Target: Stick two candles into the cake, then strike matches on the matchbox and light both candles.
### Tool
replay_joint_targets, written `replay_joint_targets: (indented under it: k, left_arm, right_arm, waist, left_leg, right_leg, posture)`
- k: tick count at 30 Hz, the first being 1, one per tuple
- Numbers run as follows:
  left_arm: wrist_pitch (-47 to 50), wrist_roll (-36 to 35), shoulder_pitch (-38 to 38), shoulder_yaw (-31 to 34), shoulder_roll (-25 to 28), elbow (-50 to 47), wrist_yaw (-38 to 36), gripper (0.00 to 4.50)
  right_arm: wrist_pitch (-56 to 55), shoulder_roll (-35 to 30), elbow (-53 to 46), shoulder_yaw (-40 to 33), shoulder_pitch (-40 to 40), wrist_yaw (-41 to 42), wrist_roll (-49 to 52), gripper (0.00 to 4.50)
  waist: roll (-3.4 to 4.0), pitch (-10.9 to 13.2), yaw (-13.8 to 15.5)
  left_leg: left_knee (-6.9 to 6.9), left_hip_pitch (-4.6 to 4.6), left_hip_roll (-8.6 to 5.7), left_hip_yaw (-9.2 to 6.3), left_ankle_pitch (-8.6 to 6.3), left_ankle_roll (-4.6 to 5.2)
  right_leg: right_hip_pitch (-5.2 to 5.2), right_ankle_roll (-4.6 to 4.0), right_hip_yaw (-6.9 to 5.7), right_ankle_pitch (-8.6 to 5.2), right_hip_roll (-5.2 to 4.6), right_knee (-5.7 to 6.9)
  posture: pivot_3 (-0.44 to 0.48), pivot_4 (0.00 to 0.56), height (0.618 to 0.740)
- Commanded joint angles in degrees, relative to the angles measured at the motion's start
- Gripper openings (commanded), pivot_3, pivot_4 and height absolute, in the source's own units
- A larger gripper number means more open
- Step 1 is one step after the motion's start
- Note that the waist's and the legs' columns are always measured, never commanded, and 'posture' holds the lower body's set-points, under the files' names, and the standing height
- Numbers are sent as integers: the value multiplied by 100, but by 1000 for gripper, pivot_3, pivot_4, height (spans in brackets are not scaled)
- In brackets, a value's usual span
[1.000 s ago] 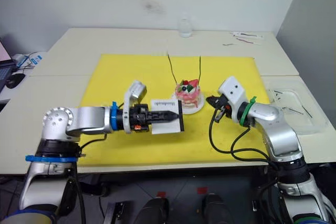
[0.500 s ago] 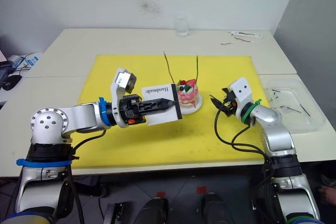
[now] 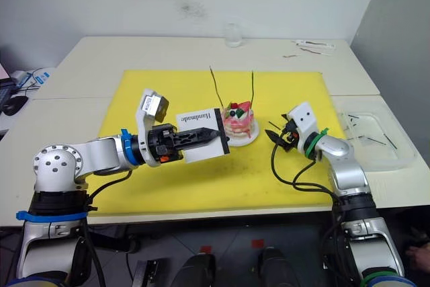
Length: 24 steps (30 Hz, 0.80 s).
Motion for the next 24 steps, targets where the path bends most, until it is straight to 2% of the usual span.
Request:
replay_joint_targets:
  k: [1, 6, 15, 18, 24]
  left_arm:
    - [-26, -1, -5, 97, 70, -216, -103, 0]
    - [-50, 80, 13, 73, 60, -271, -127, 0]
    - [-94, 128, 30, 94, 9, -336, -111, 0]
    - [-111, 142, 40, 85, -14, -363, -87, 0]
    - [-135, 124, 97, 104, -20, -434, -24, 0]
  right_arm:
    - [22, 87, 477, -101, -349, -96, 4, 3807]
    - [-142, 360, 1444, -127, -924, -243, -56, 3807]
    - [-439, 492, 2745, -62, -1426, -64, -201, 3807]
    - [-552, 551, 3018, -82, -1559, -35, -188, 3249]
    - [-461, 518, 3214, -31, -1605, -88, -274, 1207]
  waist:
    - [0, 0, 0]
    - [1, 1, -12]
    - [1, 1, -13]
    - [1, 1, -18]
    - [1, 1, -27]
  left_leg:
    - [1, 0, 0, 0, 0, 0]
    - [2, 0, 1, 1, 0, 0]
    - [0, -1, -1, 0, 0, 0]
    - [4, 6, 0, -1, 0, 1]
    - [6, 7, 0, -2, 1, 1]
  right_leg:
    - [0, -1, 0, 0, 0, 1]
    - [0, 0, 1, 1, 1, 2]
    - [1, 3, 1, 2, 0, -1]
    - [8, 2, 0, 2, 1, 3]
    - [11, 2, 1, 3, 2, 3]
  posture:
    - [0, 150, 740]
    - [0, 150, 740]
    - [0, 150, 740]
    - [0, 150, 740]
    - [0, 150, 740]
